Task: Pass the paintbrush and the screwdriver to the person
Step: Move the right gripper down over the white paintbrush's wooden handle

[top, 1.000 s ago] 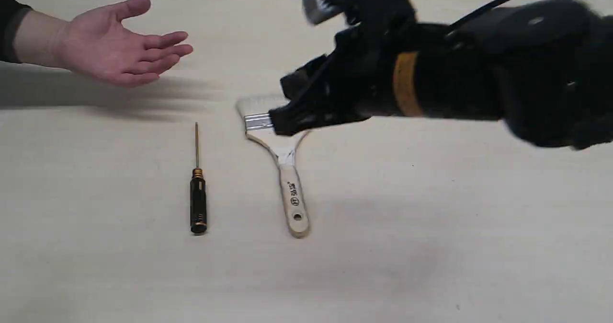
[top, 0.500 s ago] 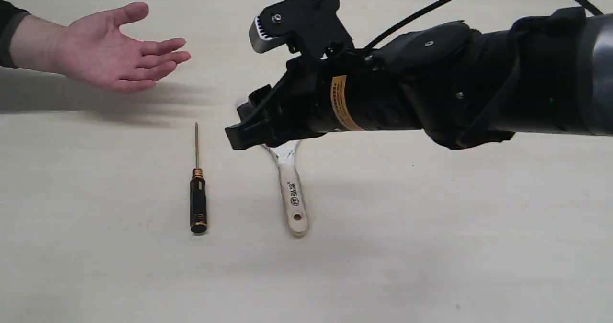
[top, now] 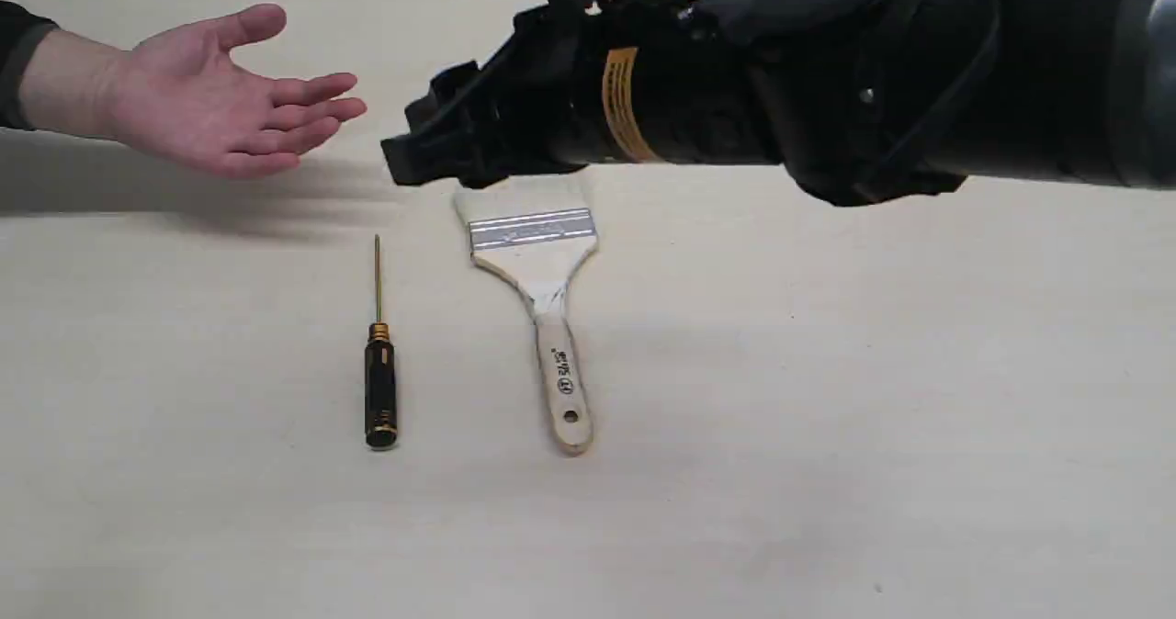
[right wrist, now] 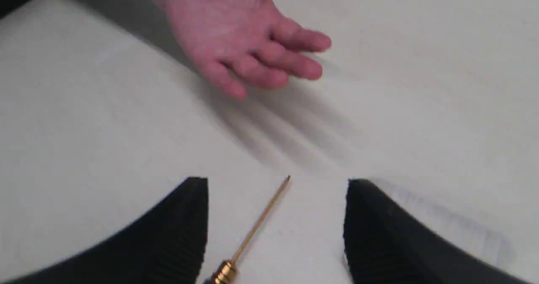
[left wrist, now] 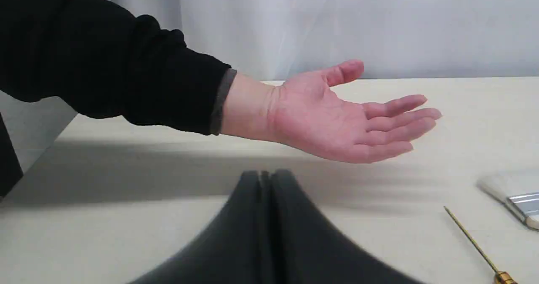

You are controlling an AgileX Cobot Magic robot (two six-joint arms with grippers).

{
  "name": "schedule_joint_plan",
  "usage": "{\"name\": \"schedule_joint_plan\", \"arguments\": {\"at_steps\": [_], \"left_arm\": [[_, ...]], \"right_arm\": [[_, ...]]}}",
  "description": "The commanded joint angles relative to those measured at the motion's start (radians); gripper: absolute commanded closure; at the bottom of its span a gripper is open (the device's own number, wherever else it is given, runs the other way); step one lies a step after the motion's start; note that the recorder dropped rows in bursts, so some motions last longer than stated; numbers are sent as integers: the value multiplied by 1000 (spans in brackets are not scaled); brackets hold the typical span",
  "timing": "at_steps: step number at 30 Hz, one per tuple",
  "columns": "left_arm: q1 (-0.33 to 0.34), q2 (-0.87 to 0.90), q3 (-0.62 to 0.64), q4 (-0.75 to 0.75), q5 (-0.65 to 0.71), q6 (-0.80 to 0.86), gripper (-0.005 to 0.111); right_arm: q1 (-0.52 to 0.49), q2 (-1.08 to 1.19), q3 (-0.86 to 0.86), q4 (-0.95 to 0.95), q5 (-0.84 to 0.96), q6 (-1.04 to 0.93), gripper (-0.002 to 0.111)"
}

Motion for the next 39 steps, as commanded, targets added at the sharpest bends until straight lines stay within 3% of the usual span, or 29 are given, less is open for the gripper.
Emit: {"name": "schedule_joint_plan", "arguments": {"at_steps": [1,9,13,19,33,36,39], "left_arm": [[-8,-2,2,0,-6,-2,107],[-8,-2,2,-3,-6,-2,107],[-8,-2,2,-3,-6,-2,107],[-8,-2,2,-3,-6,-2,107],[-8,-2,2,-3,-8,-2,107],[-8,-2,2,0,-8,-2,107],[-8,-2,2,0,-8,-2,107]], "right_arm": [[0,-9,-37,4,5,9,56],[-122,-137,-45,4,-109,167,56],[-212,-168,-45,4,-310,168,56],[-227,-148,-30,4,-329,57,56],[-209,-181,107,4,-130,-371,56],[-146,-210,137,4,24,-483,56],[-28,-237,144,71,274,-451,56]]}}
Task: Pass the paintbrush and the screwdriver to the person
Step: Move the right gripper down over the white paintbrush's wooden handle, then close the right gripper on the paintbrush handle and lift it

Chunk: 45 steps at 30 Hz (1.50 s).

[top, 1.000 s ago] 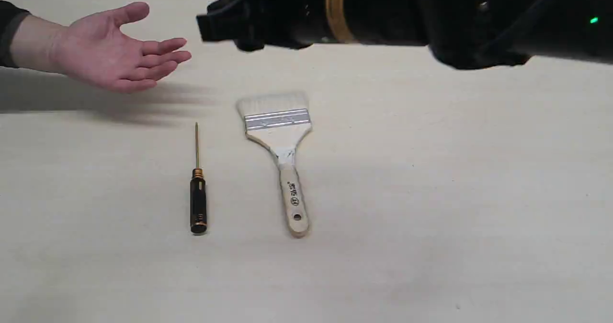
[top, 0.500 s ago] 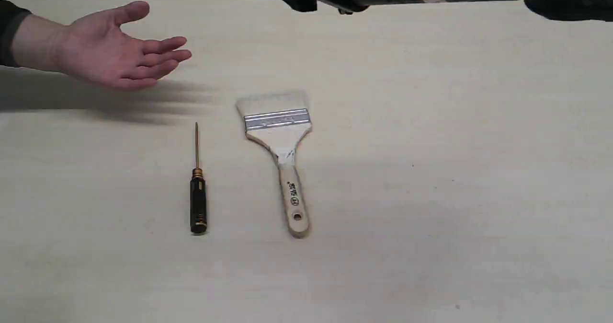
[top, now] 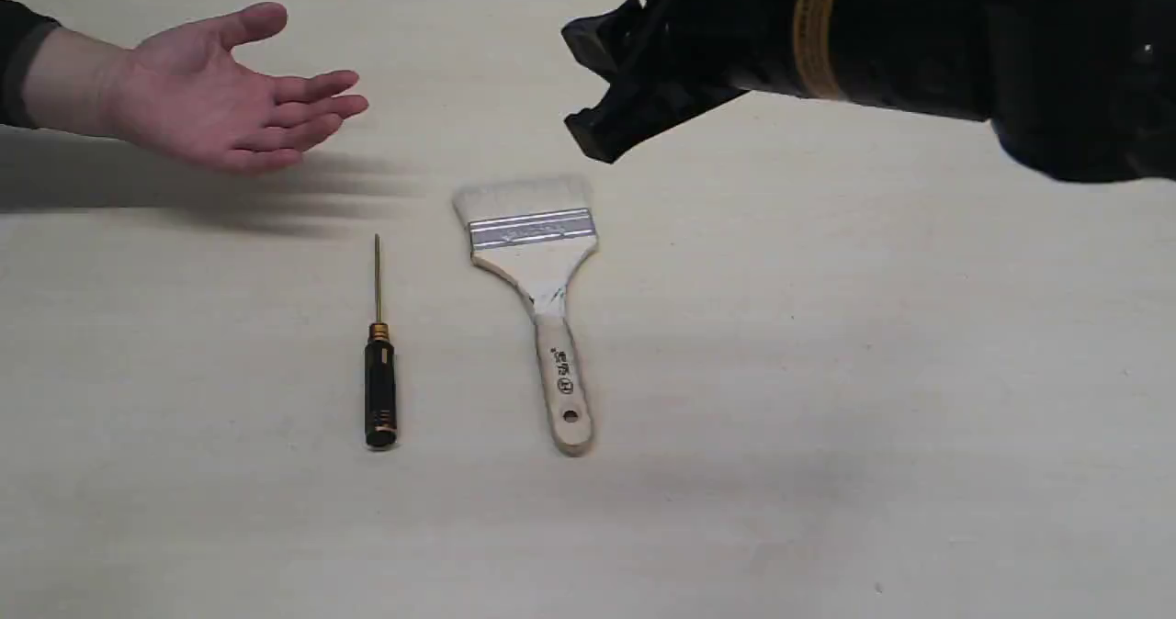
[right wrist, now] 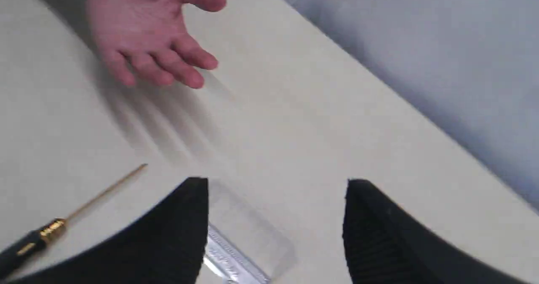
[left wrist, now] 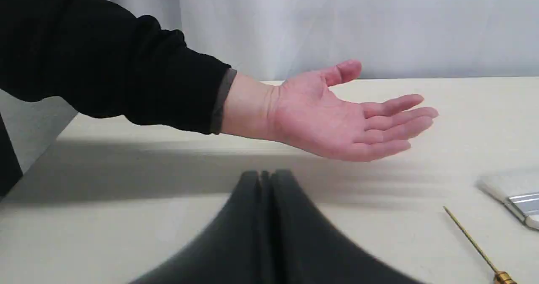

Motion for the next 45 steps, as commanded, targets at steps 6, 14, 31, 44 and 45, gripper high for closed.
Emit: {"name": "schedule_joint_plan", "arguments": {"at_steps": [6,14,31,44,45], "left_arm": [[-8,-2,2,0,-8,-2,107],[-8,-2,2,0,-8,-2,107],[-8,-2,2,-2,-6,-2,107],[-8,-2,2,-2,-6,-2,107],[-8,-2,2,-2,-6,-2,107]], "right_arm": [[191,-31,-85,805,360,-487,56],[160,48,-268,1410,618,-1016,56],[149,454,-437,1422,684,-952,39],[119,564,-463,1501,639,-912,41],[117,575,-463,1501,639,-912,43]]}}
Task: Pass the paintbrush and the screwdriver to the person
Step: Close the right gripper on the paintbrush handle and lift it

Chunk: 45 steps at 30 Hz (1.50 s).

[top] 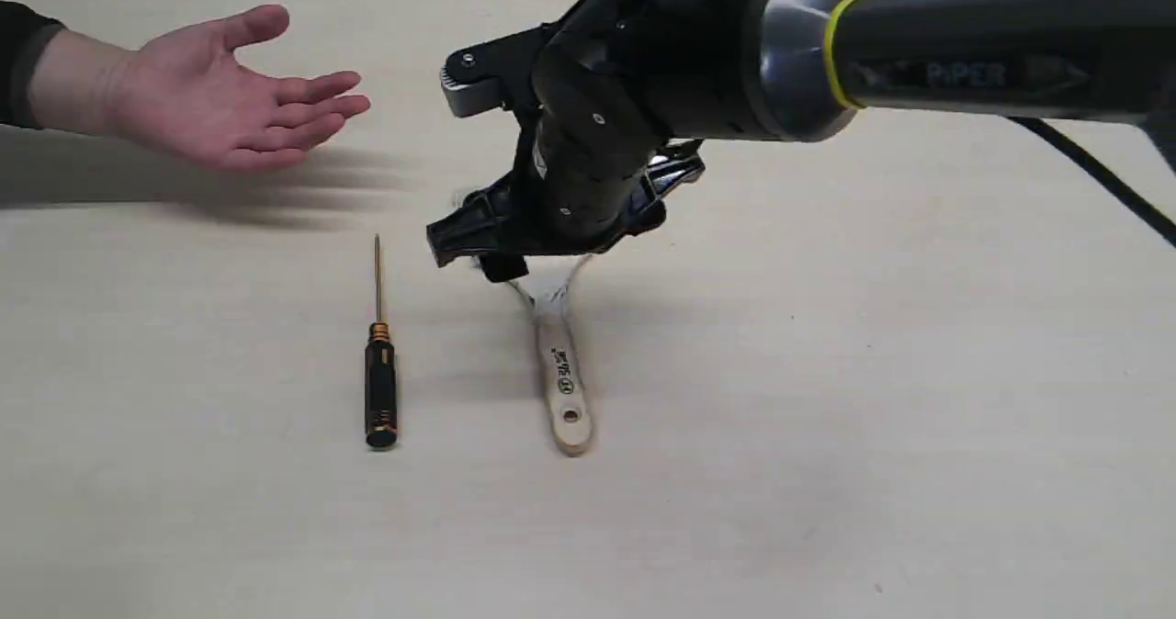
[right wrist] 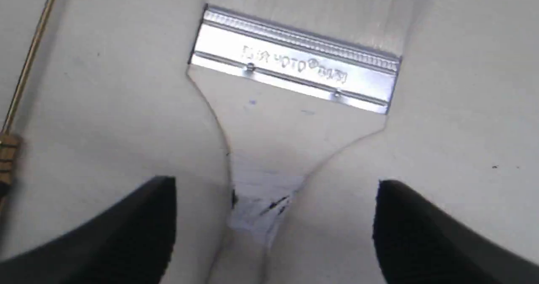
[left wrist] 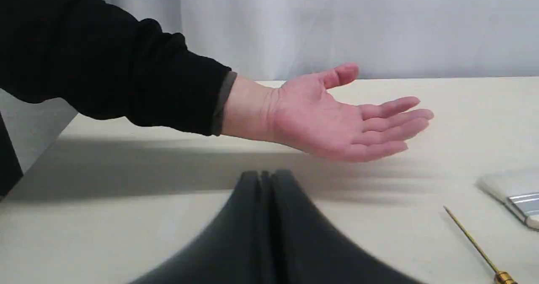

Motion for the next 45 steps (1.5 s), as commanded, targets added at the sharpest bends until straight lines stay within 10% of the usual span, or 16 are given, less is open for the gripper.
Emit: {"name": "schedule_joint_plan", "arguments": {"at_steps": [1,32,41,45], "left_arm": [[-8,-2,2,-2,-6,-2,107],[-8,-2,2,-2,-8,-2,107],[-8,-2,2,-4,-6,-2,107],[-8,-2,2,-4,-6,-2,107]], "right_arm": [[-14,23,-5,22,-18,5,45],[-16,215,-5,104,-97,-91,54],[-16,215,-39,104,-57,-105,100],[-14,203,-72,104,-17,-134,104]]}}
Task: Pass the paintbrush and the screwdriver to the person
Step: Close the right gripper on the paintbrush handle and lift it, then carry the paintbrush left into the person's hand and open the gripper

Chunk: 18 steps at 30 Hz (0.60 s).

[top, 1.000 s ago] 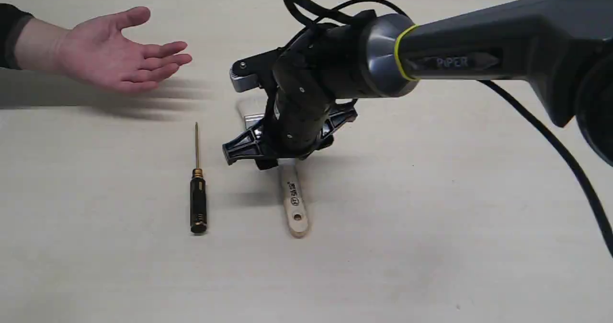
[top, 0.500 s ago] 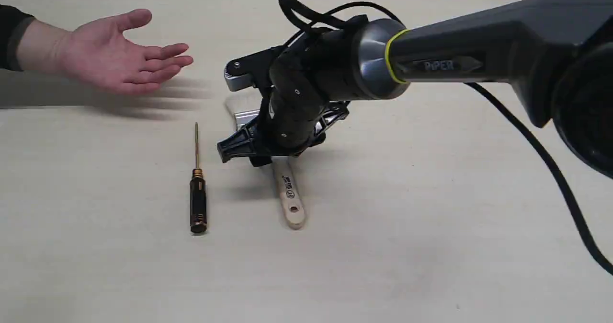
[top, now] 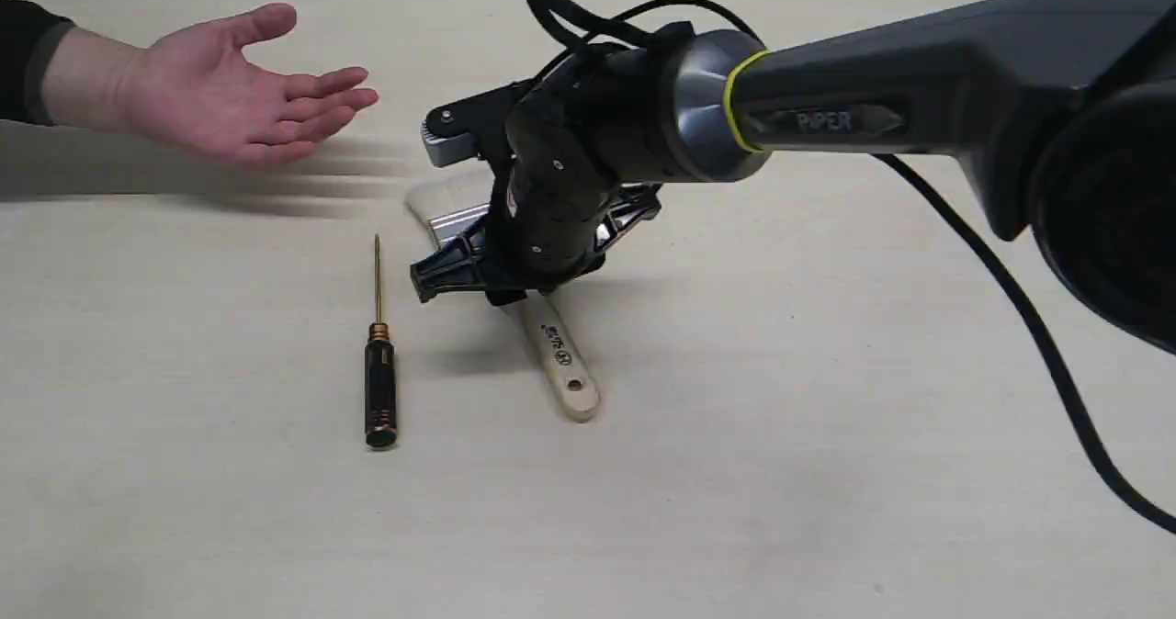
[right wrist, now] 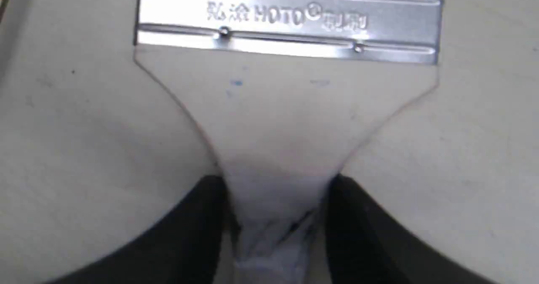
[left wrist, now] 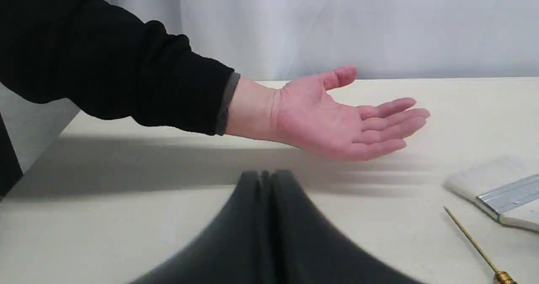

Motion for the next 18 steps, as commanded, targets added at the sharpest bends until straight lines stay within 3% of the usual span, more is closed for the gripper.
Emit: {"name": "schedule_joint_plan", "arguments": {"at_steps": [1,18], "left_arm": [[-8,-2,2,-4,-6,-2,107],[-8,-2,2,-4,-6,-2,107]], "right_arm": [[-3,21,-8,17,74,-40,104],[-1,-262,-34,34,108,-107,104]]}}
